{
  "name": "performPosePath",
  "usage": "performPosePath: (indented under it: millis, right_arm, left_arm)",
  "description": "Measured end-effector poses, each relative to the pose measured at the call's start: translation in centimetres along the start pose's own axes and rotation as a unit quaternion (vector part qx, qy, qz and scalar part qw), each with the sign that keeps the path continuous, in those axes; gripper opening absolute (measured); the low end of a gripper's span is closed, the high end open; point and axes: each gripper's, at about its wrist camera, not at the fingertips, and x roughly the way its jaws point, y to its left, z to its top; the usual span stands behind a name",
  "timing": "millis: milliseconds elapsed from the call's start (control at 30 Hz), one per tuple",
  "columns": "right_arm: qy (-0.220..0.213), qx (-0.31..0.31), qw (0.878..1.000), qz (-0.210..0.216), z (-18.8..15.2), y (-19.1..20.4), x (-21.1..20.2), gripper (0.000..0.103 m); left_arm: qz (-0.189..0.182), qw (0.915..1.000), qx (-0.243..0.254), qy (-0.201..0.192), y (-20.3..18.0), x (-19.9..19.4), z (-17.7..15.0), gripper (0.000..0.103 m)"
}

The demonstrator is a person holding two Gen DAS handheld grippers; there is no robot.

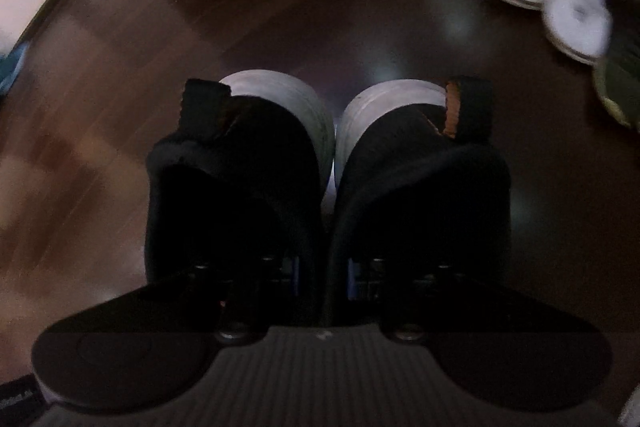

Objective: Organize scattered shoes
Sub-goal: 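Lift the black sneaker pair with the right tool and carry it toward the grey sneakers, then lower the black sneakers beside the grey sneakers with the right tool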

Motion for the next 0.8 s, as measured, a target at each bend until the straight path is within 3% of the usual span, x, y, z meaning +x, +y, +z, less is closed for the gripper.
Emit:
performPosePath:
  millis: [233,367,533,633,800]
  right_arm:
    - [-0.033,0.097,0.994,-0.036,2.7,-9.9,-3.3,0.022]
    - [-0.044,0.149,0.986,-0.063,2.0,-16.7,-5.0,0.022]
    - [-0.056,0.214,0.969,-0.105,1.5,-26.3,-6.8,0.022]
    - [-0.059,0.241,0.960,-0.131,0.5,-31.0,-8.7,0.022]
    - [-0.058,0.264,0.951,-0.152,0.8,-37.5,-8.0,0.022]
  left_arm:
    - [-0.050,0.9911,0.121,-0.023,-10.2,-2.2,-6.2,0.088]
    - [-0.078,0.9774,0.192,-0.040,-15.3,-3.1,-10.5,0.088]
    - [-0.103,0.9543,0.275,-0.055,-20.2,-4.0,-16.6,0.088]
    - [-0.109,0.9440,0.305,-0.061,-23.2,-5.0,-20.1,0.088]
    - [-0.115,0.9308,0.337,-0.081,-27.0,-7.3,-22.8,0.088]
